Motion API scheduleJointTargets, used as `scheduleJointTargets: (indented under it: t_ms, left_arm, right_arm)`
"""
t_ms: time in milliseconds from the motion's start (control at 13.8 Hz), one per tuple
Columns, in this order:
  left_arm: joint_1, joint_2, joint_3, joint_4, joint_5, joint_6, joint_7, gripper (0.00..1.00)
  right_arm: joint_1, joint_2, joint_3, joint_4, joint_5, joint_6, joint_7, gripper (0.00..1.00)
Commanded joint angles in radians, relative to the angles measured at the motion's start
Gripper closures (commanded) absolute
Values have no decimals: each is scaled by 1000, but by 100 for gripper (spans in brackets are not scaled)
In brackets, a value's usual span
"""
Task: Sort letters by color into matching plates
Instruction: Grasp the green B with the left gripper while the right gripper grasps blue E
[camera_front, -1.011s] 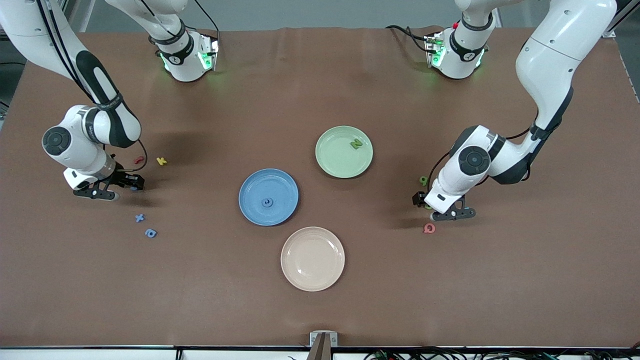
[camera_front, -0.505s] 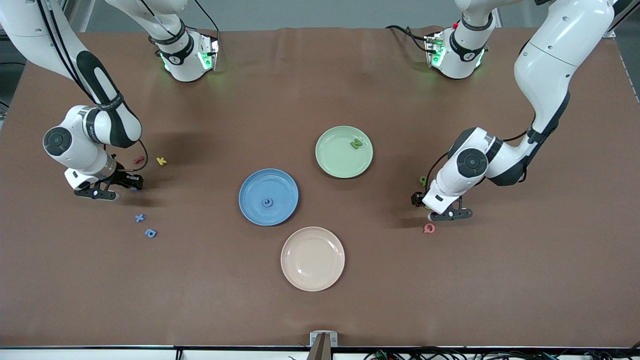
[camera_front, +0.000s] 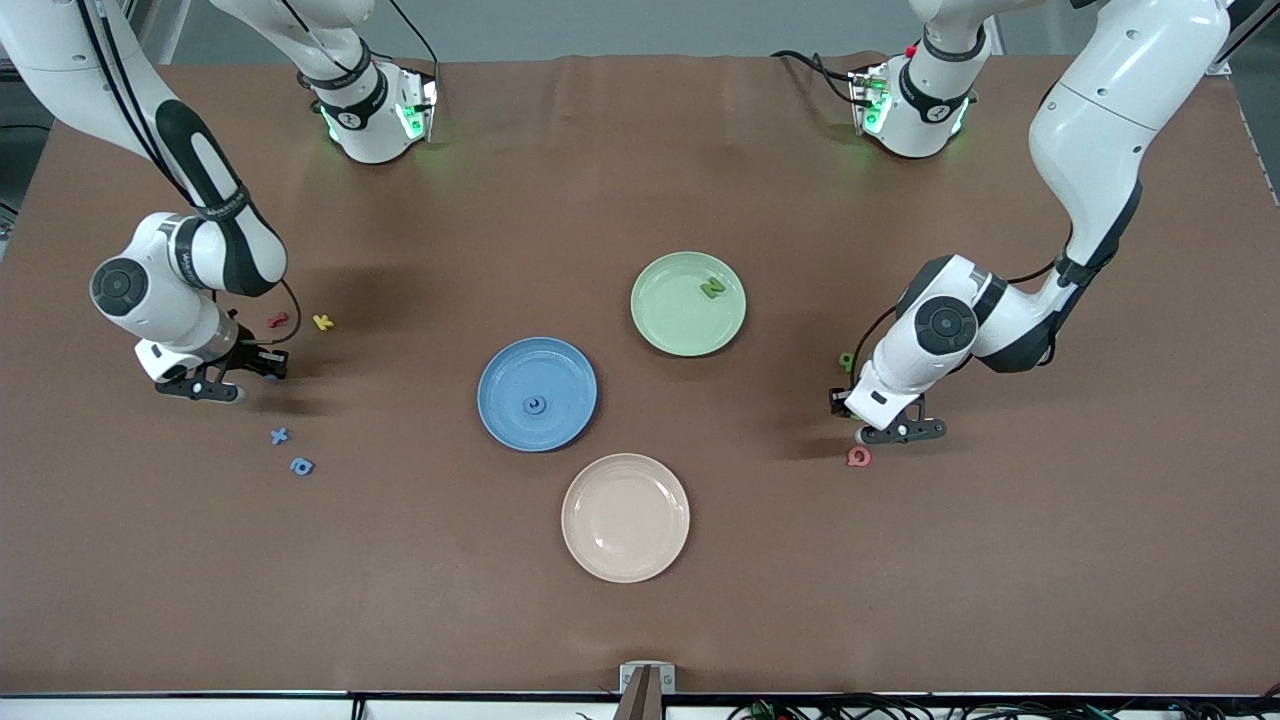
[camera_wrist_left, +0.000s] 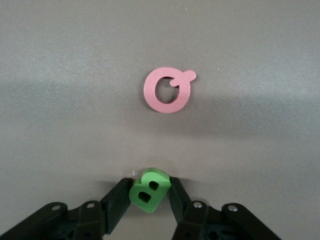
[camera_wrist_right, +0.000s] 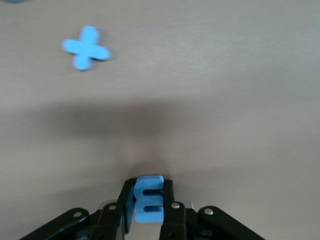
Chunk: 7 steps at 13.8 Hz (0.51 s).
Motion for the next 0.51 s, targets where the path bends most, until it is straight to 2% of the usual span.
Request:
scheduleJointTargets:
  t_ms: [0, 217, 433]
  left_arm:
    - [8, 1, -3, -3, 5, 8, -6, 83]
    - [6, -23, -18, -7, 1, -1, -15, 83]
    - [9, -57, -96, -7, -1, -76, -86, 83]
  right_arm:
    - [24, -62, 132, 62, -12, -160, 250, 100]
    - [66, -53, 255, 142, -12, -200, 523, 100]
    - [216, -32, 274, 213, -12, -235, 790, 100]
